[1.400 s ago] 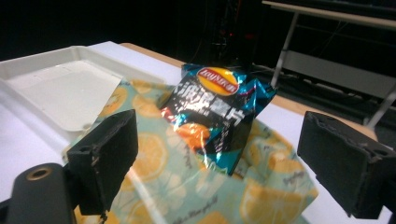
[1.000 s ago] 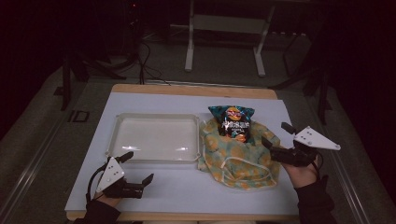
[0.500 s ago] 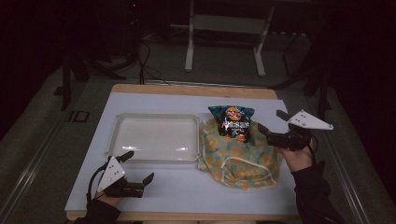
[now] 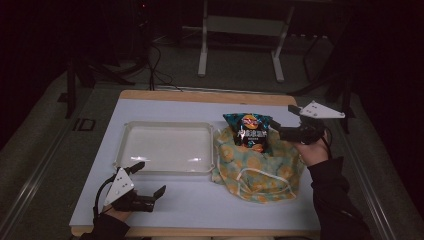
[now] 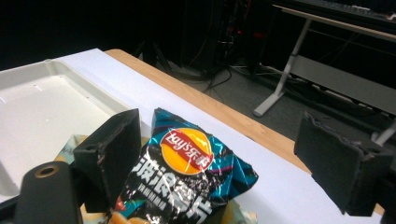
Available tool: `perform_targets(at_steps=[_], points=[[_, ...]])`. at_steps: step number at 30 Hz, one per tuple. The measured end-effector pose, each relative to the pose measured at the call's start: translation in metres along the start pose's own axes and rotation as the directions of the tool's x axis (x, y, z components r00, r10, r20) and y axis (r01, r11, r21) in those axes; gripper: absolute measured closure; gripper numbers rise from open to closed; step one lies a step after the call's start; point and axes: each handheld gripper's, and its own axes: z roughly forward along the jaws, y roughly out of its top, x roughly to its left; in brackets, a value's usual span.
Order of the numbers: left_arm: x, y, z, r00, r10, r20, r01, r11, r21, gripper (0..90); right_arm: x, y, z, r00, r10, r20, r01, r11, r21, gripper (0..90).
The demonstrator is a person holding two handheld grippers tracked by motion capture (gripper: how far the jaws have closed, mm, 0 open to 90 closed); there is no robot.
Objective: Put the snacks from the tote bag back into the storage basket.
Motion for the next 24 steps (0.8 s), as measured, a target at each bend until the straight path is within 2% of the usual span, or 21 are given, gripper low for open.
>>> perform_targets(at_steps=[3,8,18,24], points=[[0.000,0.000,0.000,1.0000,0.004,-0.001,-0.004,1.0000,0.002,0.2,-0.004,0.000,0.009,0.9999,-0.013,-0.009,0.013,1.000,0.019,14.8],[0.000,0.000,0.000,0.9999,0.010,-0.002,-0.010,0.9999,0.003,0.2,-0.011,-0.001,0.027,1.0000,-0.005,-0.005,0.005,0.998,0.067,14.8],[0.000,0.000,0.001,0.9999,0.013,0.001,-0.013,0.9999,0.003,0.2,-0.026,-0.014,0.060,0.9979,0.065,-0.010,-0.063,0.988,0.144,14.8],[0.000,0.000,0.001,0.9998,0.018,0.003,-0.018,0.9998,0.006,0.2,-0.037,-0.023,0.075,0.9946,0.103,-0.017,-0.098,0.980,0.171,14.8]])
